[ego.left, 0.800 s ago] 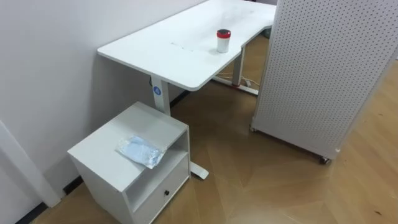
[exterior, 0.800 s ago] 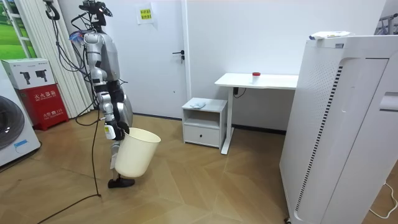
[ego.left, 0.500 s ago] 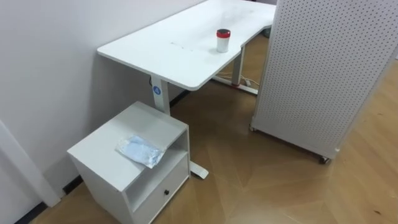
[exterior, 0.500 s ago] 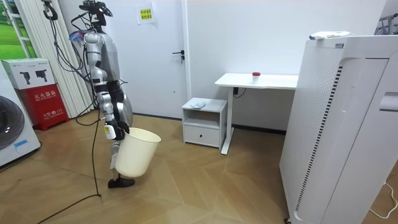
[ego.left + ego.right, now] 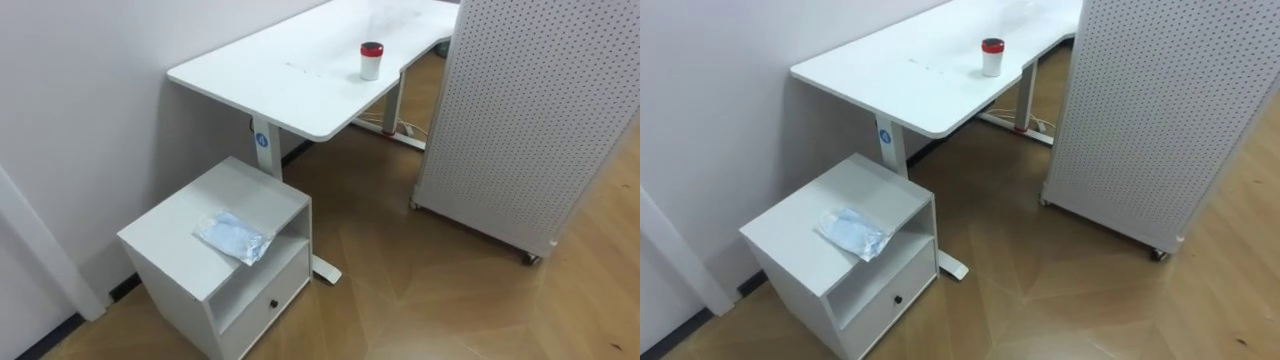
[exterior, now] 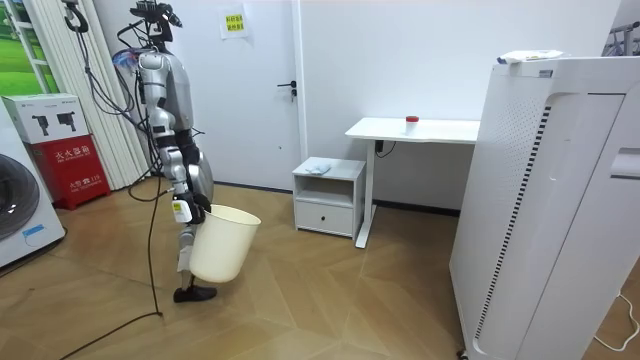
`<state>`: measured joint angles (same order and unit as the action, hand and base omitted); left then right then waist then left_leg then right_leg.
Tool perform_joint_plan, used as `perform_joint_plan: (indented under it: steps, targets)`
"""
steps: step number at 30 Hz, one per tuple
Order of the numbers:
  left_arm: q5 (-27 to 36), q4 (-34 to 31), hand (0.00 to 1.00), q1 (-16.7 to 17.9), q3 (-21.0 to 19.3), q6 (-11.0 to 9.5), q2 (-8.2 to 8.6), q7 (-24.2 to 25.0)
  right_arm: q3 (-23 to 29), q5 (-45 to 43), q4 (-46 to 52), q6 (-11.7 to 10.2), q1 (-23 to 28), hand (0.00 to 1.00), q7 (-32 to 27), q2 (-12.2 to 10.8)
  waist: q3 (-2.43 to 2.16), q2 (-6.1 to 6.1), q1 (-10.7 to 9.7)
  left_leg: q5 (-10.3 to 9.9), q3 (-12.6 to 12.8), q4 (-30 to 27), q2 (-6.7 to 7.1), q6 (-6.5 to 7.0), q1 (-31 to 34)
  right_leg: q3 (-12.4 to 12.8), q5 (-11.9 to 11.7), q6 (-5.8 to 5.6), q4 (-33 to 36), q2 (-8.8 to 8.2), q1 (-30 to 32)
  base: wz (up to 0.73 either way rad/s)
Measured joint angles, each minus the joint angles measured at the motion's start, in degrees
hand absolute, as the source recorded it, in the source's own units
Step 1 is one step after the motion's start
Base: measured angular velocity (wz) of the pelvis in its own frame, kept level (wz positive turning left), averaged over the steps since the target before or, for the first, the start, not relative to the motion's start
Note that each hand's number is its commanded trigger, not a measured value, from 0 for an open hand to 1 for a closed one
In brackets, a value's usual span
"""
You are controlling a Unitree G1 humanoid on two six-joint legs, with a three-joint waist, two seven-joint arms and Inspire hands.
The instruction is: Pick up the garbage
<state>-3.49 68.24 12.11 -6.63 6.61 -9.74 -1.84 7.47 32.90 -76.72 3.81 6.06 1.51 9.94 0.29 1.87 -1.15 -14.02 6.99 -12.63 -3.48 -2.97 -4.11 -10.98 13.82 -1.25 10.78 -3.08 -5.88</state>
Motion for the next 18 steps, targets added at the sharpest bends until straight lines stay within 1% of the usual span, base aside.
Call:
perform_joint_plan:
  steps: [2,4,5,6,8,9,10,11,12,13,14,15,16,17,18]
  targets:
    - [-0.1,0.4,0.00,0.0,0.1,0.2,-0.24,0.0,-0.2,-0.3,0.0,0.0,0.0,1.00,0.0,-0.1,0.04,0.40,0.0,0.0,-0.2,-1.7,-0.03,0.01,0.8,0.0,0.0,0.00,0.2,-0.09,0.0,0.04]
    - [-0.6,0.5,0.00,0.0,0.0,0.6,-0.28,0.1,-0.8,-0.7,0.3,0.1,-0.1,1.00,0.1,-0.1,0.22,0.50,0.2,-0.4,-0.2,-4.5,-0.51,0.03,1.9,-0.2,0.0,0.02,0.8,0.07,0.0,0.00]
    - [-1.3,0.7,0.00,0.0,-0.1,0.7,-0.28,0.4,-0.9,-1.3,0.4,0.1,-0.2,1.00,0.1,-0.1,0.34,0.12,0.3,-1.1,-0.2,-7.9,-1.23,-0.02,3.2,-0.3,0.1,0.19,1.6,0.47,0.0,-0.03]
    - [-1.7,0.9,0.00,-0.1,-0.1,0.7,-0.25,0.5,-0.9,-2.2,0.4,0.1,-0.5,1.00,0.1,-0.1,0.47,0.17,0.3,-1.4,-0.2,-10.0,-1.68,-0.09,4.0,-0.3,0.3,0.51,2.2,0.69,0.2,-0.11]
    - [-2.6,1.6,0.00,-0.4,-0.4,1.5,-0.26,1.2,-1.0,-4.5,0.4,0.0,-1.3,1.00,1.2,-0.1,0.40,-0.05,0.5,-2.1,-0.6,-18.1,-3.54,-0.14,7.7,-0.3,1.4,2.11,4.3,1.77,1.2,-0.17]
    - [-2.8,1.7,0.00,-0.5,-0.4,1.7,-0.27,1.2,-1.1,-4.5,0.4,0.1,-1.6,1.00,1.5,-0.1,0.53,-0.05,0.6,-2.1,-1.0,-20.2,-4.07,-0.14,8.7,-0.4,1.5,2.36,4.5,2.21,1.1,-0.13]
    - [-2.8,2.2,0.00,-0.5,-0.4,1.9,-0.30,1.4,-1.3,-4.5,0.4,0.1,-1.8,1.00,2.1,0.0,0.66,-0.25,0.6,-2.1,-1.4,-24.7,-5.41,-0.14,10.6,-0.5,2.0,2.95,4.9,3.19,1.0,0.00]
    - [-2.8,2.2,0.00,-0.3,-0.3,2.1,-0.35,1.7,-1.3,-4.5,0.3,0.1,-1.7,1.00,2.5,0.0,0.64,-0.39,0.3,-1.9,-2.8,-29.1,-6.45,-0.13,12.4,-0.2,2.8,3.58,5.4,3.87,0.8,0.00]
    - [-2.8,2.2,0.00,-0.1,-0.3,2.2,-0.37,2.0,-1.4,-4.5,0.4,0.1,-1.7,1.00,2.6,0.0,0.79,-0.30,0.2,-1.7,-3.1,-31.2,-7.03,-0.07,13.6,0.0,3.4,3.93,6.2,4.31,0.8,0.20]
    - [-2.8,2.2,0.00,-0.1,0.0,2.2,-0.34,2.6,-1.6,-4.4,0.5,0.1,-1.9,1.00,2.4,0.2,0.81,-0.15,-0.3,-1.3,-4.1,-34.5,-6.96,0.76,16.1,0.2,5.1,4.76,8.4,4.58,0.8,0.48]
    - [-2.8,2.3,0.00,-0.1,1.1,2.1,-0.19,3.2,-1.7,-3.8,0.5,0.2,-1.1,1.00,2.2,0.8,0.83,-0.14,-0.7,-1.9,-4.0,-34.2,-4.91,1.20,18.5,0.9,6.8,5.72,10.2,4.55,1.1,0.68]
    - [-2.7,1.8,0.00,-0.2,2.3,1.8,-0.19,3.8,-1.7,-3.6,0.7,0.6,-0.3,1.00,1.8,1.6,0.79,-0.01,-0.5,-2.2,-2.9,-31.8,-2.15,1.81,21.1,1.8,8.2,5.93,11.8,4.01,1.7,0.51]
    - [-2.7,1.4,0.00,0.1,2.4,1.6,-0.16,3.8,-1.7,-3.5,0.7,0.8,-0.2,1.00,1.6,1.8,0.78,0.02,-0.1,-2.0,-1.9,-29.8,-1.01,1.91,22.1,2.3,8.7,5.91,12.5,3.67,2.0,0.04]
    - [-2.8,1.2,0.00,1.1,2.3,1.5,-0.15,3.8,-1.7,-3.5,0.9,1.0,-0.3,1.00,1.5,2.4,0.71,-0.06,0.8,-1.0,-0.8,-23.3,0.96,1.65,24.0,3.1,9.4,5.55,13.0,3.11,2.3,-0.44]
    - [-2.9,1.2,0.00,2.1,2.2,1.5,-0.32,3.7,-1.8,-4.0,1.5,0.9,0.0,1.00,1.3,2.6,0.62,-0.20,1.9,3.7,-1.0,-16.8,1.66,2.47,25.5,3.4,9.8,5.42,13.0,2.59,2.3,-0.57]
